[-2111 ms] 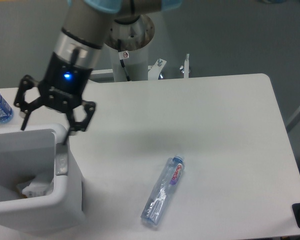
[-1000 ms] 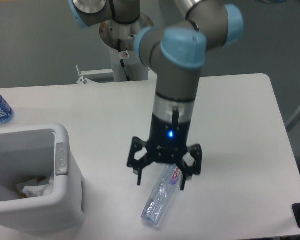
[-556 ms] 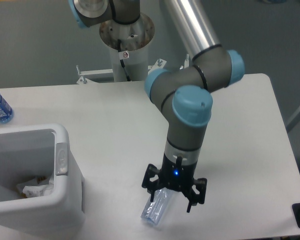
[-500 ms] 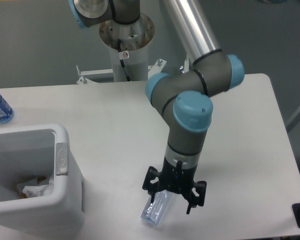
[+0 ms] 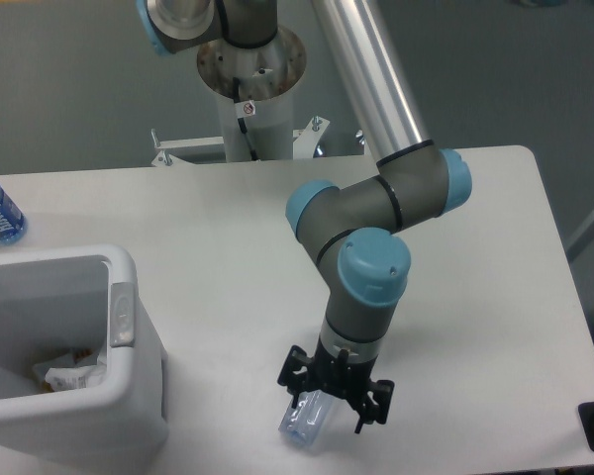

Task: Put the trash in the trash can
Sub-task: 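Lower onto the bottle's cap end and close the gripper around it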

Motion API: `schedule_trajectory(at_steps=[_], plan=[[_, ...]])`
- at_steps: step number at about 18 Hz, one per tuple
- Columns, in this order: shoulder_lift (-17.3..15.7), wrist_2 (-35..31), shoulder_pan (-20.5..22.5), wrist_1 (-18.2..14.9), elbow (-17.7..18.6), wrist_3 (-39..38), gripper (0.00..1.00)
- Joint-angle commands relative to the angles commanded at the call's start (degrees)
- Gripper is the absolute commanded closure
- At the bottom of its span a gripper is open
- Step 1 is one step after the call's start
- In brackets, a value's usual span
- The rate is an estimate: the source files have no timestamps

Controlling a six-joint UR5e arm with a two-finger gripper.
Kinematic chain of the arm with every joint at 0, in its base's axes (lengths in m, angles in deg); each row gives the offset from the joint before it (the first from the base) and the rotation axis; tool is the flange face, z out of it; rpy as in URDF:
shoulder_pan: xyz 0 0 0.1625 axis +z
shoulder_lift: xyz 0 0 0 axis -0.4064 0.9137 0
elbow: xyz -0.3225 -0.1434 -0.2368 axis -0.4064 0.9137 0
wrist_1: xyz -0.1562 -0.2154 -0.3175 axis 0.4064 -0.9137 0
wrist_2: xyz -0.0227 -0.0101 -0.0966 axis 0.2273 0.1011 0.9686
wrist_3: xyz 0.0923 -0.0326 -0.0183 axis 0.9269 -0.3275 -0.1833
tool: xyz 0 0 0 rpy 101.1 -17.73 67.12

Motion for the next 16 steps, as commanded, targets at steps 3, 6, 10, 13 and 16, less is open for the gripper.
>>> schedule_trajectory(at_steps=[3,6,10,13,16], plan=[[1.6,-3.4,-0.6,0.2,-0.4,1.0,0.00],[2.6,-5.7,-2.1,0.2,-0.7,1.1,0.00],[3.2,-5.7,-2.2,0.2,-0.7,1.2,0.00],[3.7,-5.8,-3.0,0.2,-0.8,1.2,0.00],[4.3,-6.7,-3.1,1.2,-0.4,1.2,0.00]])
